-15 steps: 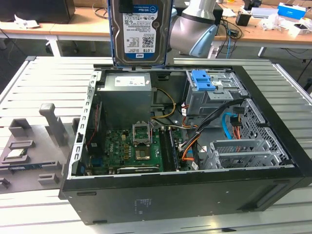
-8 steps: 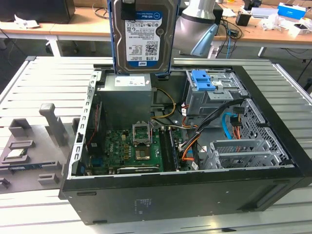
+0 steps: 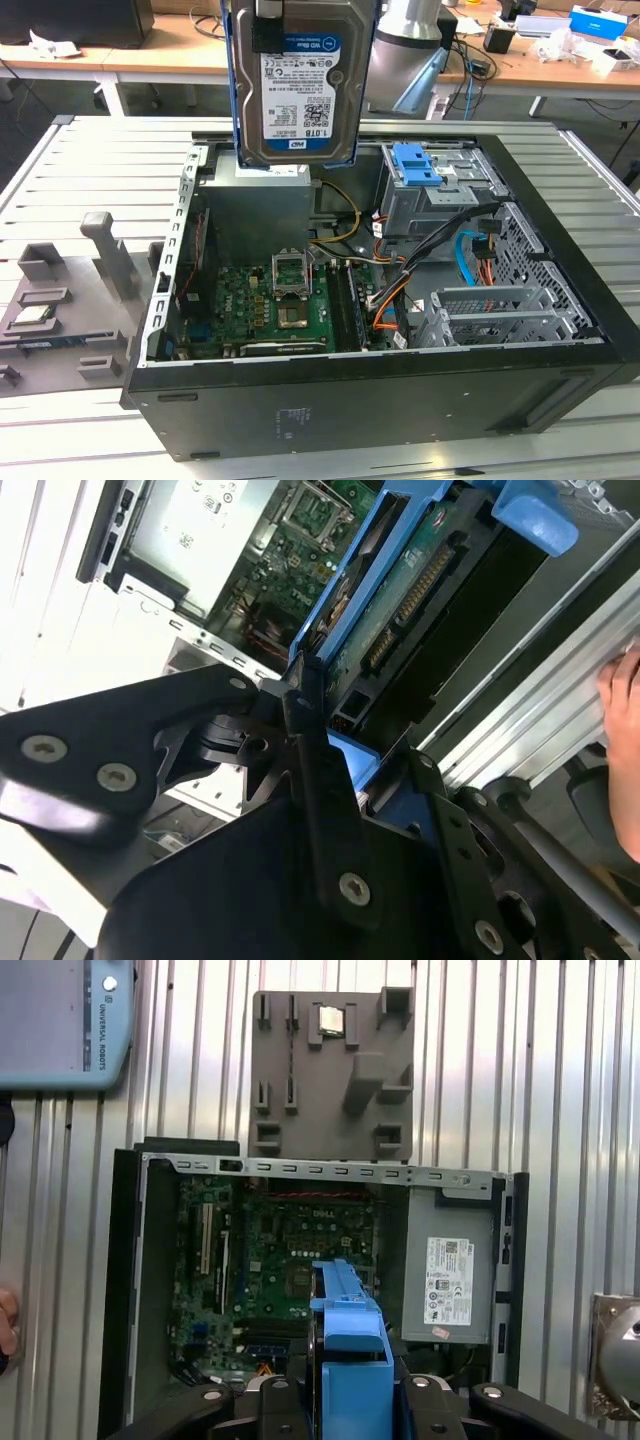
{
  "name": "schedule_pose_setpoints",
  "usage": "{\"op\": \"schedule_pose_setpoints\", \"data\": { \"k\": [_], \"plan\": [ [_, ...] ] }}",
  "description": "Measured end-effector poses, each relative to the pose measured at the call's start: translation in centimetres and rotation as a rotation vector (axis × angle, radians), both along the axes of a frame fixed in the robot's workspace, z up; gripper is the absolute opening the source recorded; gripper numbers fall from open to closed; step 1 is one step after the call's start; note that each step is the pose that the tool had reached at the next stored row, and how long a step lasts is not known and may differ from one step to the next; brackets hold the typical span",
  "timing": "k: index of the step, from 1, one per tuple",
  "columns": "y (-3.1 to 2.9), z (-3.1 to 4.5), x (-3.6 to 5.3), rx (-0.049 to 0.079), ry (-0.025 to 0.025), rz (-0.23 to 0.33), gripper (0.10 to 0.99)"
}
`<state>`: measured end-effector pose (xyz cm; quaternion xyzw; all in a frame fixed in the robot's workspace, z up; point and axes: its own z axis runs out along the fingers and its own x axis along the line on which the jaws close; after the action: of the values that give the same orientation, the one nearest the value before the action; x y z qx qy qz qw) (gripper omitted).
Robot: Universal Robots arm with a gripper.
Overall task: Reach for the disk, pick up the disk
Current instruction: 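Pick up the disk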
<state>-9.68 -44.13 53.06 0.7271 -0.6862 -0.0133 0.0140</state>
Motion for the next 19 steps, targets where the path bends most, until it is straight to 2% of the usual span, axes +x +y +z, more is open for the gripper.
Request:
{"op": "schedule_pose_setpoints", "data": {
  "k": [1, 11, 15, 18, 19],
  "plan": [
    [-0.38, 0.0, 0.08, 0.0, 0.0, 0.0, 0.369],
    [-2.8, 0.0, 0.54, 0.0, 0.0, 0.0, 0.369],
    [-4.45, -0.01, 0.79, 0.0, 0.0, 0.0, 0.369],
    [-5.39, -0.02, 0.88, 0.0, 0.0, 0.0, 0.369],
    [-5.9, -0.03, 0.93, 0.0, 0.0001, 0.0, 0.369]
  ]
}}
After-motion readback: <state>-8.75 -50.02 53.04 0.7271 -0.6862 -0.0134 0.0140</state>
